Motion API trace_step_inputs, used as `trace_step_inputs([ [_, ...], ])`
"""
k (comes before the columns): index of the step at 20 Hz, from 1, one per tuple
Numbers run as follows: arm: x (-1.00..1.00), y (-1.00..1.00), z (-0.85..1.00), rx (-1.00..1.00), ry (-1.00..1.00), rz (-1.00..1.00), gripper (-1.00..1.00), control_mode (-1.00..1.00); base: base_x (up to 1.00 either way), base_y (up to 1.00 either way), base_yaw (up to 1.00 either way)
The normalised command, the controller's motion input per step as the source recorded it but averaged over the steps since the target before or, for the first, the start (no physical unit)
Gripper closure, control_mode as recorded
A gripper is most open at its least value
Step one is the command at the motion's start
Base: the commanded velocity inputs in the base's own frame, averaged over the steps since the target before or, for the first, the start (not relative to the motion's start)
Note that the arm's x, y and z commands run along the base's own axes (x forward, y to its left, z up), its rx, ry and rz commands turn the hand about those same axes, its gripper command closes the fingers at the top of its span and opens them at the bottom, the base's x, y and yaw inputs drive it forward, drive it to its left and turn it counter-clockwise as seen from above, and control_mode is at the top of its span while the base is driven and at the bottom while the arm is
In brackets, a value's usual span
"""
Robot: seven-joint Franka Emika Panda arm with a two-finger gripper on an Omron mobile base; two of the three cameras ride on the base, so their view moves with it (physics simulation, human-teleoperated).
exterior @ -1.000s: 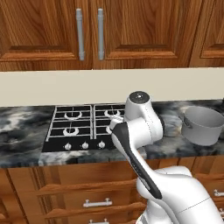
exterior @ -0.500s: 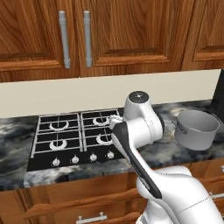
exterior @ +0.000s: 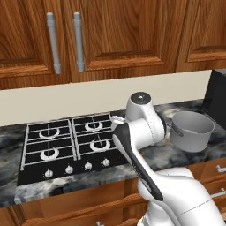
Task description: Turn on the sink faucet. Then move the broccoli from the counter to the sink. Turn off the sink. Move the vegetable from the sink to the pot next to the stove. Finally move the pot to the rear left burner.
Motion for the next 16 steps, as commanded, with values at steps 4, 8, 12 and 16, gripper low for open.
trace_step_inputs([
  [4,0.00,0.00,0.00,0.00,0.00,0.00,1.00,1.00,0.37,0.06,-0.01],
  [8,0.00,0.00,0.00,0.00,0.00,0.00,1.00,1.00,0.36,0.16,0.00],
  [12,0.00,0.00,0.00,0.00,0.00,0.00,1.00,1.00,0.33,0.42,0.06],
  [16,0.00,0.00,0.00,0.00,0.00,0.00,1.00,1.00,0.28,0.26,0.10],
])
